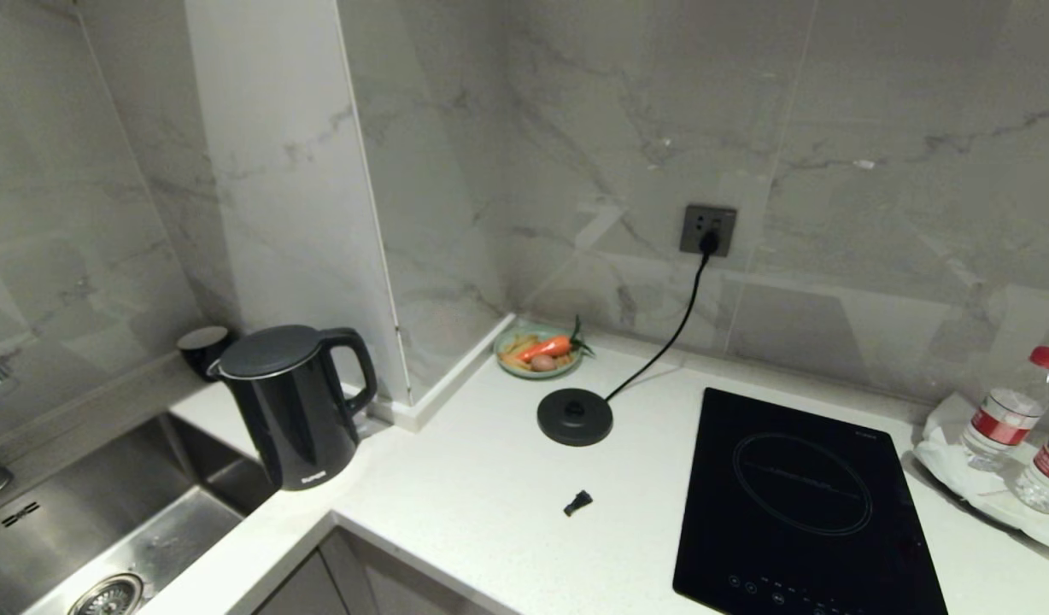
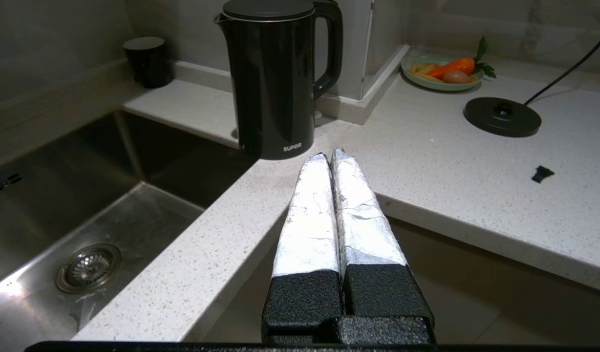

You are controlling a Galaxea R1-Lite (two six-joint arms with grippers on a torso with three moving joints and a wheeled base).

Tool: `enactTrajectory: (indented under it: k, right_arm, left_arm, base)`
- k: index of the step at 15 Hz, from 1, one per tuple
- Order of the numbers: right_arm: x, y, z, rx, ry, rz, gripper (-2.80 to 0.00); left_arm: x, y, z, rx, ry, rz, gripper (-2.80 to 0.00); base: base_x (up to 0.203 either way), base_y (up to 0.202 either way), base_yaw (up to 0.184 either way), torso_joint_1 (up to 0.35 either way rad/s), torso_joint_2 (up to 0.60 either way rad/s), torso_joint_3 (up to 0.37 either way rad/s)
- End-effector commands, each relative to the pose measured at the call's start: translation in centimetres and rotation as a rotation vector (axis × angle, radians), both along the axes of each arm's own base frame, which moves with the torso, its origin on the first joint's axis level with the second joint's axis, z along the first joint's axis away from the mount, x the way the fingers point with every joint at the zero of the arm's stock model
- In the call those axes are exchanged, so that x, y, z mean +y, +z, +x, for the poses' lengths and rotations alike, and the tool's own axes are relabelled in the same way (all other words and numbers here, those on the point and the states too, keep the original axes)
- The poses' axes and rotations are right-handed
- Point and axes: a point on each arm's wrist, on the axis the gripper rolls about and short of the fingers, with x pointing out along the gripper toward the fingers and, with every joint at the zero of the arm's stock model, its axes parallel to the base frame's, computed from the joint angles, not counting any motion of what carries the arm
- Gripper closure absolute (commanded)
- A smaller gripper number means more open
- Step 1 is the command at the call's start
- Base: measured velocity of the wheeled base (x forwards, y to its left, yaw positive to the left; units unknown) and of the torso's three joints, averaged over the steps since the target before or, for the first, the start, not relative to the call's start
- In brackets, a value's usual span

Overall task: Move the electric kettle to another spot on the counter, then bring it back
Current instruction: Grab the kettle

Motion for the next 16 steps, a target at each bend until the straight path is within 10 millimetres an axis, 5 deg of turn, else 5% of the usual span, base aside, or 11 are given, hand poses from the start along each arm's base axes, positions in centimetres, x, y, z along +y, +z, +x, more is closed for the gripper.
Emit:
enactTrajectory:
  k: [1, 6, 10, 13, 16]
  right_arm:
    - [0.0, 0.0, 0.0, 0.000, 0.000, 0.000, 0.00]
    - [0.0, 0.0, 0.0, 0.000, 0.000, 0.000, 0.00]
    - [0.0, 0.0, 0.0, 0.000, 0.000, 0.000, 0.00]
    - [0.0, 0.0, 0.0, -0.001, 0.000, 0.000, 0.00]
    - [0.0, 0.0, 0.0, 0.000, 0.000, 0.000, 0.00]
  left_arm:
    - [0.0, 0.0, 0.0, 0.000, 0.001, 0.003, 0.00]
    - [0.0, 0.8, -0.2, -0.015, 0.001, 0.030, 0.00]
    - [0.0, 7.1, 0.3, -0.011, -0.004, 0.042, 0.00]
    - [0.0, 9.8, 3.6, 0.092, -0.011, 0.098, 0.00]
    - [-0.1, 12.4, 9.3, 0.091, -0.021, 0.121, 0.00]
  base:
    - [0.000, 0.000, 0.000, 0.000, 0.00, 0.000]
    - [0.000, 0.000, 0.000, 0.000, 0.00, 0.000]
    - [0.000, 0.000, 0.000, 0.000, 0.00, 0.000]
    - [0.000, 0.000, 0.000, 0.000, 0.00, 0.000]
    - [0.000, 0.000, 0.000, 0.000, 0.00, 0.000]
